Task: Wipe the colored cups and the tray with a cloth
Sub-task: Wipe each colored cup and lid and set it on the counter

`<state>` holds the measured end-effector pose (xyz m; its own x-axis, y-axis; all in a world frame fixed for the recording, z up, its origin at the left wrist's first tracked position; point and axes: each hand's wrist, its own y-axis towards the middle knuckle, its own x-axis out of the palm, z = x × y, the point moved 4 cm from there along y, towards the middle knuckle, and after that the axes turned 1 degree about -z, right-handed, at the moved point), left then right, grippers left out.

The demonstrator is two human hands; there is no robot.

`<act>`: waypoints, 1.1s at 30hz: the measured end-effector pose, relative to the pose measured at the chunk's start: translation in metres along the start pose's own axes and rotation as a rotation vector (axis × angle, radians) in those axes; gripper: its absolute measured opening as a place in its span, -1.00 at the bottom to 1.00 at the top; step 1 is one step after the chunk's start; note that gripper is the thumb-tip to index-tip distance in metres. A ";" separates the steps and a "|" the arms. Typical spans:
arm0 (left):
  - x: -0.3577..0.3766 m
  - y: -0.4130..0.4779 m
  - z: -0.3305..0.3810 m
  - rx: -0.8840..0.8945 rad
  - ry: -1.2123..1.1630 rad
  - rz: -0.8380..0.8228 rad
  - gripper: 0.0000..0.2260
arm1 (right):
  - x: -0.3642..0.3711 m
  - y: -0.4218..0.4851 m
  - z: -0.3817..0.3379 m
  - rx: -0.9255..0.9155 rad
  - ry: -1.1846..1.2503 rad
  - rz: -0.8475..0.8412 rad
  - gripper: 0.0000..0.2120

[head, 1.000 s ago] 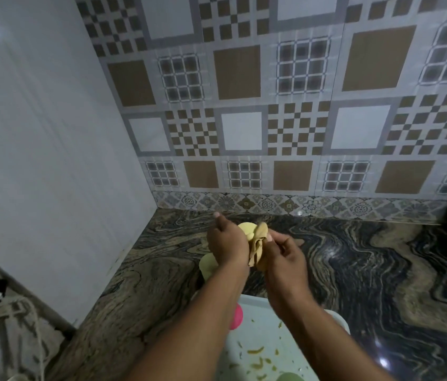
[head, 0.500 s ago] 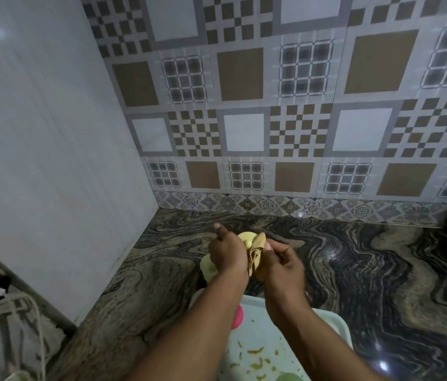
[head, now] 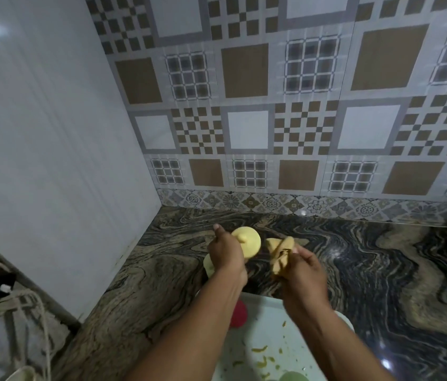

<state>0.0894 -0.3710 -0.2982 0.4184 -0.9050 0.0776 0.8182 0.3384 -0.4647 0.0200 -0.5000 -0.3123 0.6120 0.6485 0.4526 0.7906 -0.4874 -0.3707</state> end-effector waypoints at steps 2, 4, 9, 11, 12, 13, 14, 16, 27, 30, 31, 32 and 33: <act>-0.006 0.005 0.004 0.017 0.010 -0.005 -0.54 | -0.009 0.007 -0.011 0.163 0.078 -0.007 -0.80; -0.008 0.006 0.011 0.056 0.031 -0.050 -0.55 | -0.007 0.006 -0.016 0.307 0.131 -0.086 -0.73; -0.005 -0.005 0.014 0.178 0.203 -0.044 -0.51 | 0.028 -0.004 -0.008 0.271 -0.074 -0.385 -0.46; -0.007 -0.002 0.010 0.201 0.247 -0.034 -0.48 | 0.033 -0.002 -0.006 0.155 -0.187 -0.340 -0.68; -0.009 -0.001 0.010 0.219 0.276 -0.033 -0.49 | 0.034 0.000 -0.005 0.105 -0.222 -0.310 -0.77; -0.013 -0.001 0.011 0.234 0.308 -0.032 -0.51 | 0.035 0.001 -0.003 0.082 -0.244 -0.293 -0.82; -0.016 -0.003 0.013 0.255 0.344 -0.024 -0.52 | 0.036 0.001 -0.002 0.075 -0.253 -0.286 -0.85; -0.022 -0.003 0.017 0.359 0.442 -0.017 -0.51 | 0.038 0.001 -0.002 0.059 -0.275 -0.300 -0.87; -0.057 0.018 0.017 0.795 0.686 -0.482 -0.80 | 0.046 0.025 0.018 0.092 -0.400 -0.400 -0.85; -0.070 0.039 0.011 0.744 0.658 -0.346 -0.84 | 0.043 0.033 0.029 0.139 -0.416 -0.286 -0.87; -0.075 0.046 0.009 0.734 0.677 -0.289 -0.84 | 0.041 0.036 0.031 0.158 -0.411 -0.268 -0.85; -0.080 0.055 0.007 0.722 0.693 -0.242 -0.85 | 0.040 0.039 0.031 0.175 -0.414 -0.276 -0.79; -0.084 0.062 0.005 0.702 0.708 -0.208 -0.84 | 0.038 0.042 0.034 0.190 -0.430 -0.301 -0.73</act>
<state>0.1066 -0.2724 -0.3290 0.0987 -0.8305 -0.5482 0.9899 0.0259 0.1391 0.0762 -0.4758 -0.3381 0.2653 0.9422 0.2044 0.8874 -0.1557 -0.4339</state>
